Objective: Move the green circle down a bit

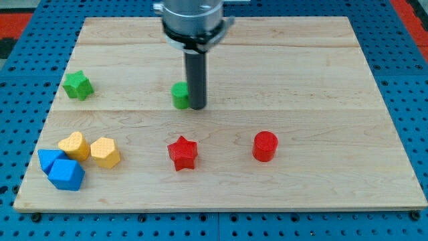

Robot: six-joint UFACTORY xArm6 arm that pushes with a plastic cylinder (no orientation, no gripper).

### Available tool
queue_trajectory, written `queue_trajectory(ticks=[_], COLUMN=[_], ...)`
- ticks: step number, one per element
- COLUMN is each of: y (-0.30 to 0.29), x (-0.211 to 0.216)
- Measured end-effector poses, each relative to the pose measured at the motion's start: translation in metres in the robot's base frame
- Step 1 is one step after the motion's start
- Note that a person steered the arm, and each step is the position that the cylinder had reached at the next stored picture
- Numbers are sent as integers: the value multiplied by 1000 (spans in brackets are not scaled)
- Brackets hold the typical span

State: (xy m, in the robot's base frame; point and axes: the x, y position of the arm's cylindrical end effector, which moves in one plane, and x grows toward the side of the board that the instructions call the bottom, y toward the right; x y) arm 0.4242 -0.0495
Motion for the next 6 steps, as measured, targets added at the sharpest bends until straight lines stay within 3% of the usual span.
queue_trajectory(ticks=[1, 2, 3, 5, 6], y=[-47, -33, 14, -83, -78], x=[-18, -18, -45, -109, -83])
